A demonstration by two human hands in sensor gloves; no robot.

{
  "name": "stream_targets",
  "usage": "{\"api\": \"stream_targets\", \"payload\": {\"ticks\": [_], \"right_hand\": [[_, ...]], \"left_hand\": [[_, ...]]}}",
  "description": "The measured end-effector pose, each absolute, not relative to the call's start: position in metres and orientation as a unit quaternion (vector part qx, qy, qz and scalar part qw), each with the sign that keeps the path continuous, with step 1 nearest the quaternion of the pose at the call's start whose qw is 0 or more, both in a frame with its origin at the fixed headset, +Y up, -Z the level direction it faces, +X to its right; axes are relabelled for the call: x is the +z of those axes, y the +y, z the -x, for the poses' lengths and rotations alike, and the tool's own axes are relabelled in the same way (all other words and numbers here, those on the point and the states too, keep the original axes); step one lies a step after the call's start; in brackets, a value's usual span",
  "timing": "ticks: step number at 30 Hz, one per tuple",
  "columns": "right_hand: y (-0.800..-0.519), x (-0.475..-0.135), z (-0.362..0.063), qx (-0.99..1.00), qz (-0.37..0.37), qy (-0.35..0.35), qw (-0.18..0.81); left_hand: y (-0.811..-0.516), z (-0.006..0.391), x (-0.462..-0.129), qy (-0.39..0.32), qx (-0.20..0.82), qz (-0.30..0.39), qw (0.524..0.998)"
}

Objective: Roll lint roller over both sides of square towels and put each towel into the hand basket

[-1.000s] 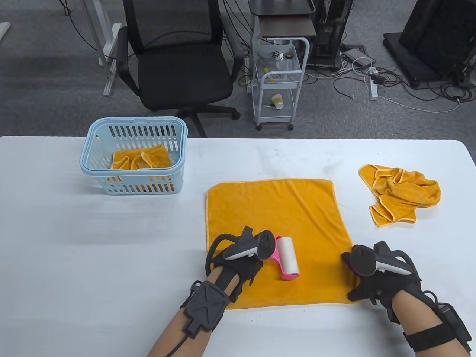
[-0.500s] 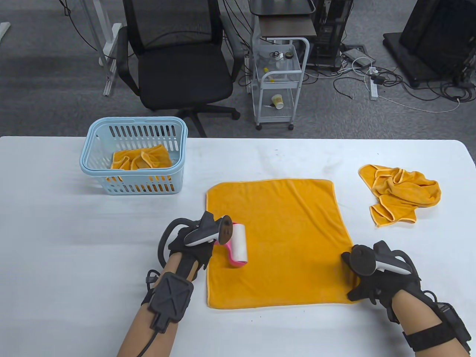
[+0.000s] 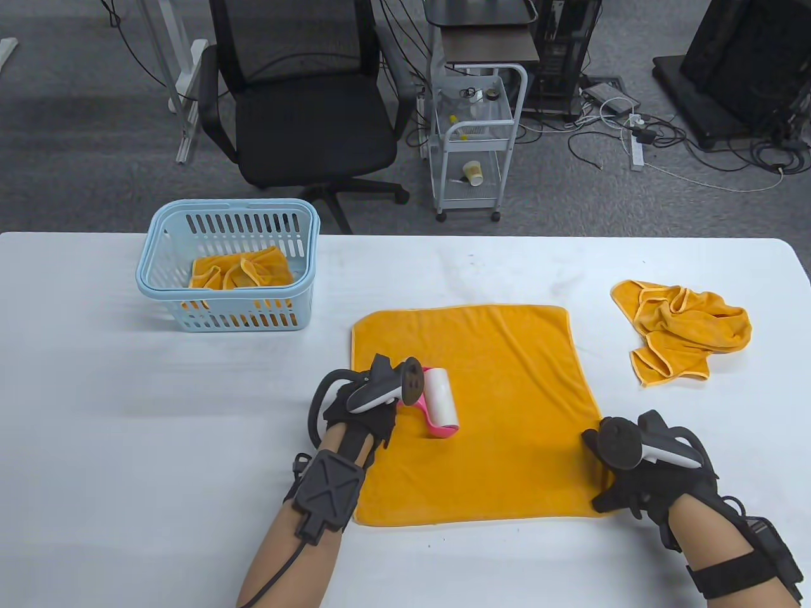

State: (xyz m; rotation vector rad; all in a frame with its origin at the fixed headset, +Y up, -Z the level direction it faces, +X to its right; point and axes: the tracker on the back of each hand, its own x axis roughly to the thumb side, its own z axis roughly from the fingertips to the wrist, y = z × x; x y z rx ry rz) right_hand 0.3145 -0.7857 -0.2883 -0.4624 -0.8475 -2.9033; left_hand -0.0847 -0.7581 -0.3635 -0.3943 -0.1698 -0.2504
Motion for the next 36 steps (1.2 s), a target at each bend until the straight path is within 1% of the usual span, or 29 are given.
{"api": "stream_targets", "payload": {"ticks": [3, 5, 6, 8, 9, 12, 15, 16, 19, 22, 24, 25, 30, 33, 36], "right_hand": [[-0.786, -0.288, -0.315, -0.948, 0.151, -0.277, 0.041], [-0.785, -0.289, -0.315, -0.948, 0.151, -0.277, 0.041], [-0.785, -0.289, -0.315, -0.948, 0.151, -0.277, 0.040], [-0.785, -0.289, -0.315, -0.948, 0.152, -0.277, 0.040], [-0.785, -0.289, -0.315, -0.948, 0.152, -0.277, 0.041], [-0.785, -0.289, -0.315, -0.948, 0.152, -0.277, 0.040], [-0.786, -0.289, -0.315, -0.948, 0.151, -0.277, 0.039], [-0.786, -0.289, -0.315, -0.948, 0.151, -0.277, 0.039], [-0.786, -0.289, -0.315, -0.948, 0.151, -0.277, 0.039], [-0.786, -0.288, -0.315, -0.948, 0.150, -0.277, 0.037], [-0.785, -0.288, -0.315, -0.948, 0.150, -0.277, 0.037], [-0.785, -0.288, -0.315, -0.948, 0.149, -0.278, 0.037], [-0.785, -0.288, -0.315, -0.948, 0.149, -0.278, 0.038], [-0.785, -0.288, -0.315, -0.948, 0.150, -0.278, 0.038], [-0.785, -0.288, -0.315, -0.948, 0.150, -0.278, 0.037]], "left_hand": [[-0.746, 0.111, -0.362, -0.051, -0.195, 0.202, 0.958], [-0.741, 0.124, -0.363, -0.037, -0.224, 0.202, 0.953], [-0.739, 0.127, -0.363, -0.034, -0.221, 0.203, 0.953], [-0.738, 0.129, -0.364, -0.031, -0.187, 0.212, 0.959], [-0.739, 0.123, -0.364, -0.040, -0.164, 0.210, 0.963], [-0.747, 0.094, -0.366, -0.067, -0.056, 0.191, 0.978], [-0.761, 0.067, -0.368, -0.089, 0.028, 0.201, 0.975], [-0.765, 0.062, -0.369, -0.090, 0.035, 0.197, 0.976], [-0.776, 0.058, -0.373, -0.075, 0.013, 0.186, 0.980], [-0.776, 0.073, -0.375, -0.048, -0.003, 0.184, 0.982], [-0.771, 0.088, -0.376, -0.027, -0.039, 0.192, 0.980], [-0.767, 0.098, -0.375, -0.012, -0.073, 0.195, 0.978], [-0.746, 0.139, -0.369, 0.032, -0.191, 0.192, 0.962], [-0.738, 0.144, -0.364, 0.019, -0.186, 0.186, 0.965], [-0.738, 0.124, -0.357, -0.045, -0.095, 0.205, 0.973]]}}
